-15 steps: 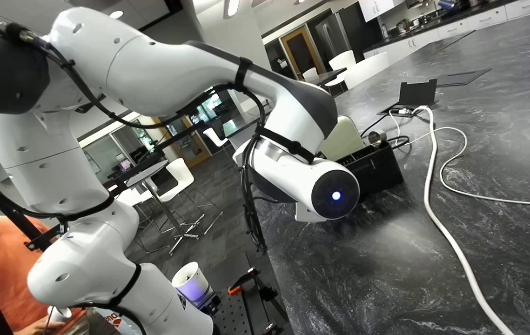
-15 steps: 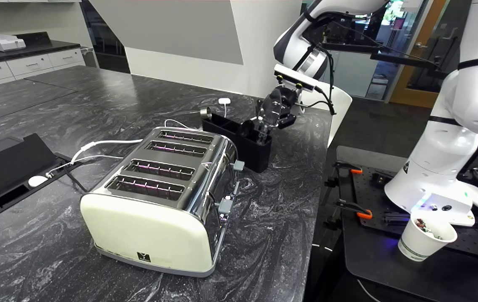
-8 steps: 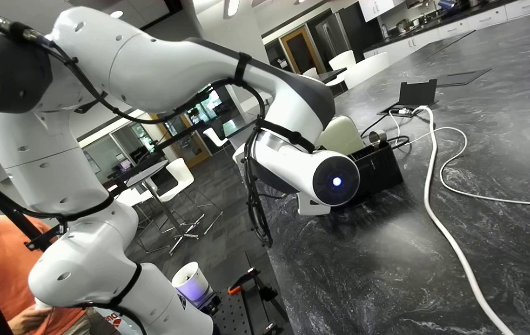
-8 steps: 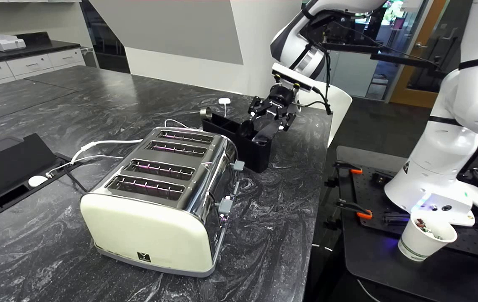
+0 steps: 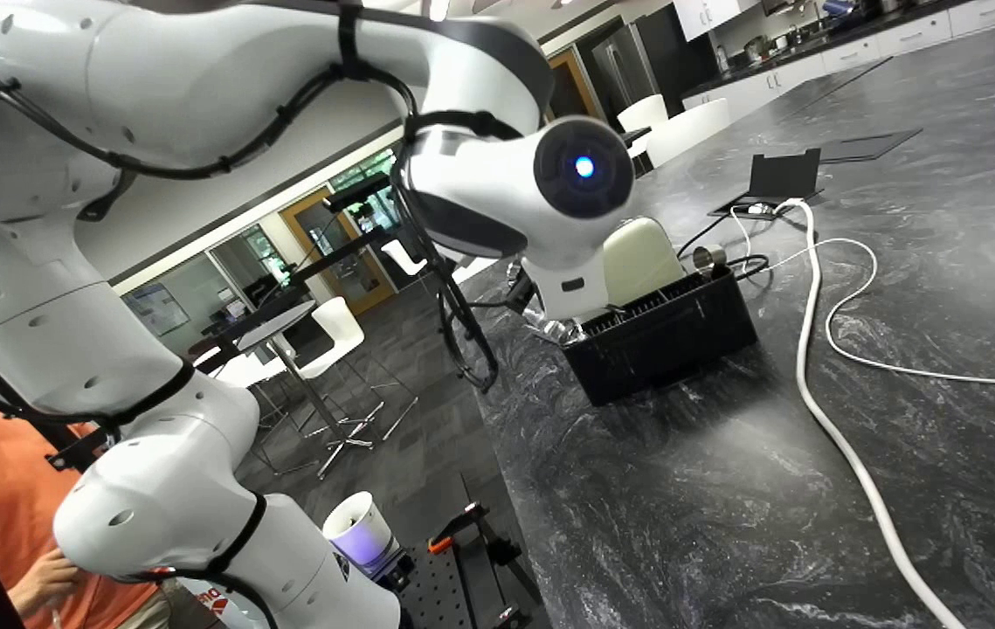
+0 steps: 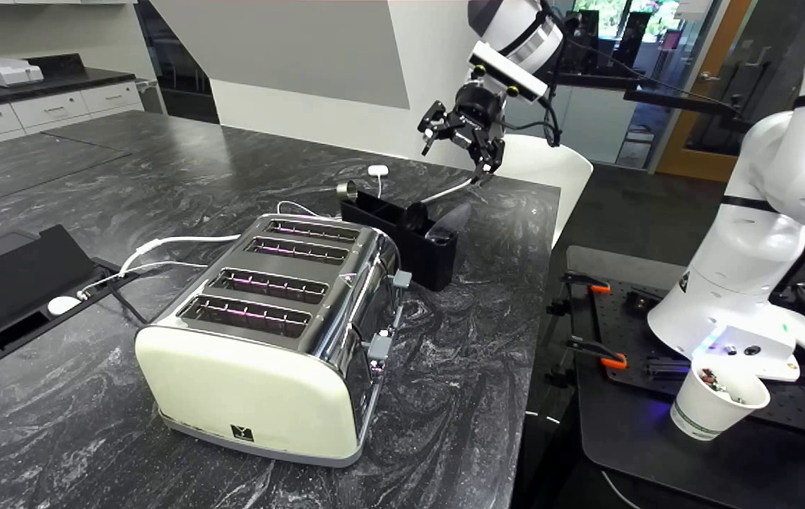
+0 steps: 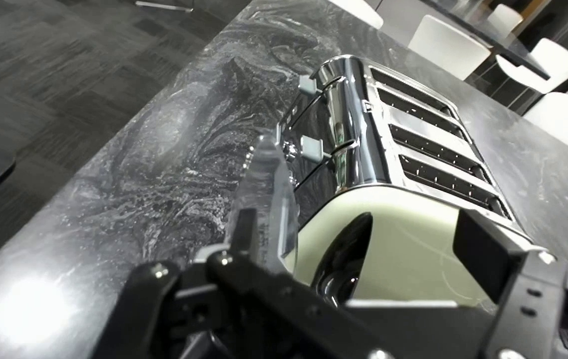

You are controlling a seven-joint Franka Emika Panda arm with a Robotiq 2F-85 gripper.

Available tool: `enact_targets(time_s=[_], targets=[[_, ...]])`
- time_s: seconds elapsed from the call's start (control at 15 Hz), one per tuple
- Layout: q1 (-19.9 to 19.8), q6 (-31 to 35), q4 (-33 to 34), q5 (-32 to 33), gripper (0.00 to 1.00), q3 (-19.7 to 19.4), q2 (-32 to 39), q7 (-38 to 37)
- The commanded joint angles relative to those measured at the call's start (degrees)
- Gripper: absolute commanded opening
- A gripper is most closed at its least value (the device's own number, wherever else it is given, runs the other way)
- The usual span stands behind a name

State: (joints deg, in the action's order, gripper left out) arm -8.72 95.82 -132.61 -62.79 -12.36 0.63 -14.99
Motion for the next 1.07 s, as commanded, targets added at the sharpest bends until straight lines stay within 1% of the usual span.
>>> enact_targets(time_s=[0.0,0.2,0.47,0.53,0.8,0.87,0.93,1.0], targets=[[-0.4,1.3,5.5,10.2,1.00,1.2,-2.8,-2.9],[0.1,2.5,10.8,18.2,1.00,2.1,-1.2,-1.9],[0.8,7.9,13.1,27.8,1.00,3.7,-0.3,1.0],[0.2,5.7,11.4,24.6,1.00,3.2,-1.6,-0.4],[0.2,6.1,11.5,25.1,1.00,3.4,-1.2,-0.3],[0.9,13.5,10.3,29.7,1.00,4.2,-1.8,-5.0],[1.4,15.8,11.0,31.5,1.00,4.7,-0.5,-5.3],[2.0,19.8,10.9,33.8,1.00,5.5,0.2,-6.0]])
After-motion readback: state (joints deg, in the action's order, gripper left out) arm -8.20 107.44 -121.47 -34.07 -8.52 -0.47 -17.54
